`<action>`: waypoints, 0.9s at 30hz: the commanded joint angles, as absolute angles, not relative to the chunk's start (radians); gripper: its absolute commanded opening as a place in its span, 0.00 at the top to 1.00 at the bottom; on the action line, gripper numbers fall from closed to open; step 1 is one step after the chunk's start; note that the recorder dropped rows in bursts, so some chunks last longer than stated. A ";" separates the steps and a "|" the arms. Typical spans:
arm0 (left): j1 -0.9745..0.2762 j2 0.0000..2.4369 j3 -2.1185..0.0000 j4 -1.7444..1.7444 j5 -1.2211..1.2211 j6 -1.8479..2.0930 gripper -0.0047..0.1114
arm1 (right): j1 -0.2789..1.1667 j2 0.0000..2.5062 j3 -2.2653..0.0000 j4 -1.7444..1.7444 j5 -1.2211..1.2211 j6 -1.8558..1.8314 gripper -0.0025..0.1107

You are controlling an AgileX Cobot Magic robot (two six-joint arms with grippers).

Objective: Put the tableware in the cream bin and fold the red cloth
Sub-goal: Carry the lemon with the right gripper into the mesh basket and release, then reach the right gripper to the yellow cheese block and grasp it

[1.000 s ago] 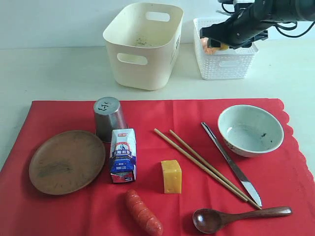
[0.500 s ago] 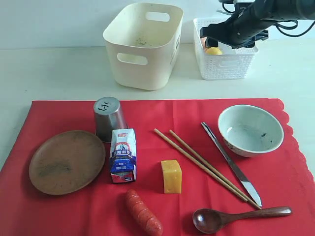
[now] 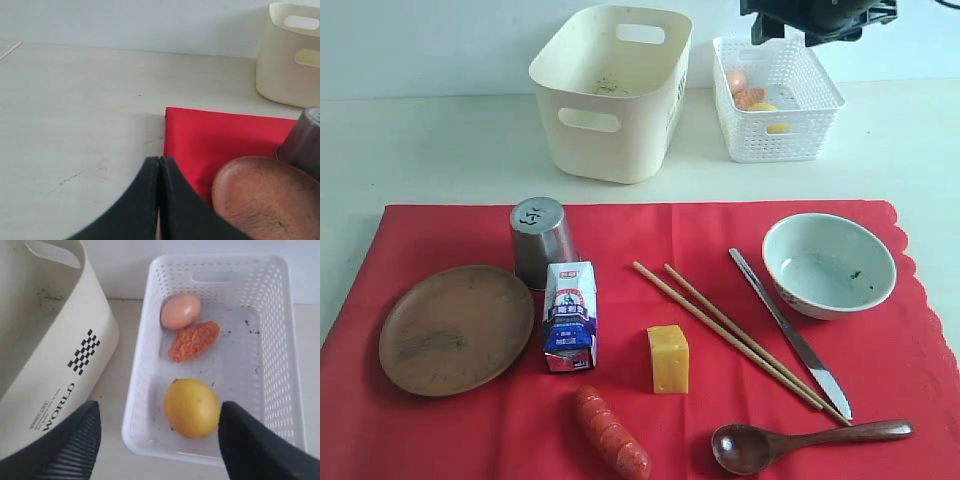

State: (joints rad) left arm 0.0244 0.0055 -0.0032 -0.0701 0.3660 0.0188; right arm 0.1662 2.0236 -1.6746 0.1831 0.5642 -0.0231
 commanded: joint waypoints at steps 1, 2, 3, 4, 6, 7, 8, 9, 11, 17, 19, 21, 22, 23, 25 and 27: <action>0.018 0.000 0.000 -0.068 0.354 0.024 0.95 | 0.163 1.952 -1.682 0.179 0.645 -0.026 0.55; 0.018 0.000 0.000 -0.068 0.354 0.024 0.95 | 0.163 1.938 -1.682 0.180 0.674 -0.026 0.59; 0.018 0.000 0.000 -0.068 0.354 0.024 0.95 | 0.163 1.930 -1.682 0.180 0.695 -0.026 0.64; 0.018 0.000 0.000 -0.068 0.354 0.024 0.95 | 0.163 1.922 -1.682 0.180 0.724 -0.026 0.68; 0.018 0.000 0.000 -0.068 0.354 0.024 0.95 | 0.163 1.908 -1.680 0.180 0.779 -0.026 0.78; 0.018 0.000 0.000 -0.068 0.354 0.024 0.95 | 0.163 1.900 -1.680 0.182 0.800 -0.026 0.81; 0.018 0.000 0.000 -0.068 0.354 0.024 0.95 | 0.163 1.889 -1.669 0.184 0.824 -0.026 0.86; 0.018 0.000 0.000 -0.068 0.354 0.024 0.95 | 0.170 1.880 -1.657 0.182 0.834 -0.026 0.90; 0.018 0.000 0.000 -0.068 0.354 0.024 0.95 | 0.189 1.849 -1.608 0.184 0.843 -0.034 0.97; 0.018 0.000 0.000 -0.068 0.354 0.024 0.95 | 0.356 1.699 -1.300 0.182 0.724 -0.007 0.98; 0.018 0.000 0.000 -0.068 0.354 0.024 0.95 | 0.412 1.671 -1.230 0.182 0.728 0.012 0.98; 0.018 0.000 0.000 -0.068 0.354 0.024 0.95 | 0.449 1.656 -1.189 0.182 0.730 0.030 0.98; 0.018 0.000 0.000 -0.068 0.354 0.024 0.95 | 0.470 1.650 -1.167 0.182 0.730 0.038 0.98; 0.018 0.000 0.000 -0.068 0.354 0.024 0.95 | 0.509 1.642 -1.129 0.182 0.730 0.056 0.98; 0.018 0.000 0.000 -0.068 0.354 0.024 0.95 | 0.573 1.639 -1.084 0.182 0.736 0.097 0.98; 0.018 0.000 0.000 -0.068 0.354 0.024 0.95 | 0.635 1.639 -1.046 0.180 0.722 0.126 0.98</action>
